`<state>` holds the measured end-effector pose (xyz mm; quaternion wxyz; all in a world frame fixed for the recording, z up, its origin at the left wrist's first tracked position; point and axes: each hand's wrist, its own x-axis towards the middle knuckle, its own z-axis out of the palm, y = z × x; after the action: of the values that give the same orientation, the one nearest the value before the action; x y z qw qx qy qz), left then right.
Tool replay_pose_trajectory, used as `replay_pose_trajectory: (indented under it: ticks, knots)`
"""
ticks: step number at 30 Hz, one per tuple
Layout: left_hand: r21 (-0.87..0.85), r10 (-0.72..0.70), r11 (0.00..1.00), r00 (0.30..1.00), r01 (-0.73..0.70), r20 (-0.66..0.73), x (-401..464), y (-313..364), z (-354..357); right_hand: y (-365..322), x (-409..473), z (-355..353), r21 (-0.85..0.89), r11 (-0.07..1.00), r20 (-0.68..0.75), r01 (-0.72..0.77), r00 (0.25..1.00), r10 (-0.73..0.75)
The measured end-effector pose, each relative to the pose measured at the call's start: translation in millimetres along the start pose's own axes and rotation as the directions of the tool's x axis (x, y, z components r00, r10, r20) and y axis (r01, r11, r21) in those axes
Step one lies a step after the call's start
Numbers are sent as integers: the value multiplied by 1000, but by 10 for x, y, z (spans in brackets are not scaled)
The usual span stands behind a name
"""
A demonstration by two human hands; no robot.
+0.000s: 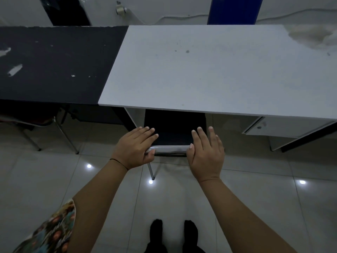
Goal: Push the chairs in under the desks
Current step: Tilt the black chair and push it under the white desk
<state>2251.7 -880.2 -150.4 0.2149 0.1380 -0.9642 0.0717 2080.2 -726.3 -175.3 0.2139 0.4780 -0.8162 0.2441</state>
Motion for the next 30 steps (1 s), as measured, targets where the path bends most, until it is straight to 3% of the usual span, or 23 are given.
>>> replay_pose_trajectory:
  ticks: [8,13,17,23,30]
  knots:
    - [-52,5,999,999,-3,36,36,-243,12,-168,93,75,-62,997,9,-47,999,47]
    - [-165,-231,958,972,236,52,26,-86,-38,-79,45,-30,-34,999,35,24,999,-23]
    - [-273,-129,952,990,137,50,6,-103,-102,-145,-26,-75,-40,999,2,-19,1000,19]
    - [-291,-83,953,997,80,2,57,-97,-30,-172,-190,-179,-68,992,-49,-107,993,104]
    - [-178,-43,983,999,40,-17,253,-101,127,-50,-43,-98,-163,981,-24,-104,995,102]
